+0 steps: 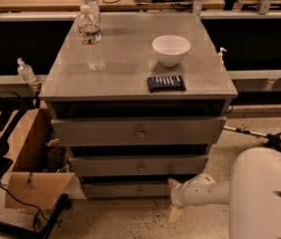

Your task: Open bottom drawer

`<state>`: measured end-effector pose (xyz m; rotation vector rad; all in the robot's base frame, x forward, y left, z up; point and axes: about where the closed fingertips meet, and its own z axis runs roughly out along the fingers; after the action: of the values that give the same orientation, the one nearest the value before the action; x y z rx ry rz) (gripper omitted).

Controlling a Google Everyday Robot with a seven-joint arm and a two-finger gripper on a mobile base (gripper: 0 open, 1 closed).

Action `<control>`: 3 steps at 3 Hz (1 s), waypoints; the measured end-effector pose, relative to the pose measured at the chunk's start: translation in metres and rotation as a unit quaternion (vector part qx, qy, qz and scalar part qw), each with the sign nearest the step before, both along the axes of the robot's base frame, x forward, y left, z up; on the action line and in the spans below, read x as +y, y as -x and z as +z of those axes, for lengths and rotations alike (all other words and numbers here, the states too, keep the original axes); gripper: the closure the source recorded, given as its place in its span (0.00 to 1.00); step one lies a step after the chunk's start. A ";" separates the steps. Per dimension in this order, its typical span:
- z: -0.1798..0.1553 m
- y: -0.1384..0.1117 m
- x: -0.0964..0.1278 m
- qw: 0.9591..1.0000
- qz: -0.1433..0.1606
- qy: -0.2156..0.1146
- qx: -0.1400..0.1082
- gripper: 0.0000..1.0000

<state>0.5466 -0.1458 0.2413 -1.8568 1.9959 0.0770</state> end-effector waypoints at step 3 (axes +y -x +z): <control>-0.042 -0.072 0.003 0.997 0.022 0.062 0.033 0.22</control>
Offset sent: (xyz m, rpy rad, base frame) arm 0.0990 0.0047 -0.0462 -0.1122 0.0737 0.0605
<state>0.6189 -0.1427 0.1991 -1.9998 2.0466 0.0271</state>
